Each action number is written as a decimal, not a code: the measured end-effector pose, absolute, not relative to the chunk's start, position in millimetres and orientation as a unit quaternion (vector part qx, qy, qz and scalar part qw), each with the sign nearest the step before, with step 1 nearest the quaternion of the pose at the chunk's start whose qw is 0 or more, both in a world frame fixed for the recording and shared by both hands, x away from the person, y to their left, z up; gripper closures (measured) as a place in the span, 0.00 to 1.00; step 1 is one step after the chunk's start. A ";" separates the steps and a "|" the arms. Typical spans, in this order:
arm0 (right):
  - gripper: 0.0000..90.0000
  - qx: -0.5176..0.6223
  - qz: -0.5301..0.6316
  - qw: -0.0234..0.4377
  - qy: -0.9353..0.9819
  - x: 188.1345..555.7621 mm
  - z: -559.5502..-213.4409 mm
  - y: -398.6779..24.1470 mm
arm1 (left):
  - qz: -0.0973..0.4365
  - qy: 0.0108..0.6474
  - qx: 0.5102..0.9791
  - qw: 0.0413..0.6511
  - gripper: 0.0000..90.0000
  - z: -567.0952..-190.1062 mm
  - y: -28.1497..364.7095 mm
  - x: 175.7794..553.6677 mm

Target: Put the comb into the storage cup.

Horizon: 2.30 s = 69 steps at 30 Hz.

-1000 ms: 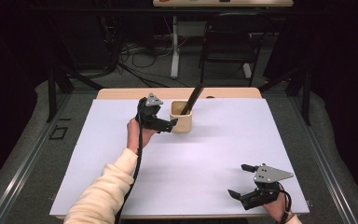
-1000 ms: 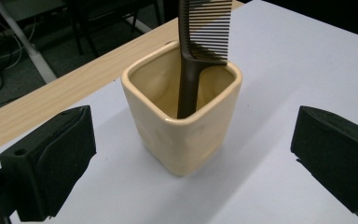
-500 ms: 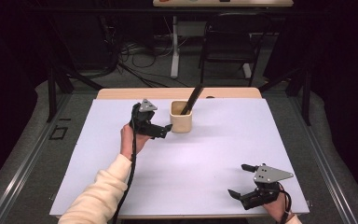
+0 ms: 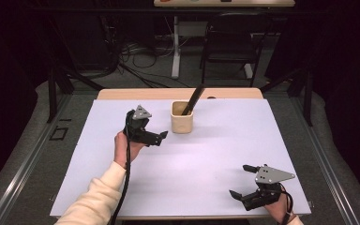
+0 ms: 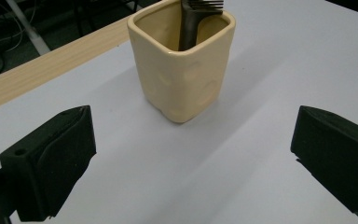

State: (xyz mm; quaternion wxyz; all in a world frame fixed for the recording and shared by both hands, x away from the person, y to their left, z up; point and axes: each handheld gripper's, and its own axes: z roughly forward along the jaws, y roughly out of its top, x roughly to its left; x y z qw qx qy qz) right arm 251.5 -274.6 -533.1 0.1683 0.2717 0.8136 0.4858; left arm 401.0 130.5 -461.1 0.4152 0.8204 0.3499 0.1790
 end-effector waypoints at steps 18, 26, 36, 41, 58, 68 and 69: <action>0.00 0.272 0.485 0.168 0.814 251.0 -533.0 -274.0 | 0.173 0.359 0.821 0.408 0.00 -475.8 153.6 372.7; 0.00 0.271 0.485 0.168 0.814 250.9 -533.0 -273.9 | 0.174 0.361 0.823 0.403 0.00 -478.5 161.4 360.1; 0.00 0.271 0.484 0.168 0.815 250.9 -532.9 -273.8 | 0.176 0.361 0.821 0.405 0.00 -480.5 168.8 344.4; 0.00 0.271 0.484 0.169 0.814 250.8 -532.9 -273.9 | 0.177 0.363 0.820 0.407 0.00 -482.8 172.1 336.0; 0.00 0.271 0.483 0.170 0.815 250.9 -532.9 -273.6 | 0.187 0.372 0.807 0.418 0.00 -488.4 187.5 308.2; 0.00 0.272 0.482 0.171 0.815 251.2 -533.3 -273.6 | 0.192 0.379 0.795 0.432 0.00 -490.8 199.5 293.8; 0.00 0.272 0.482 0.171 0.815 251.1 -533.3 -273.5 | 0.193 0.381 0.794 0.433 0.00 -491.5 200.2 292.5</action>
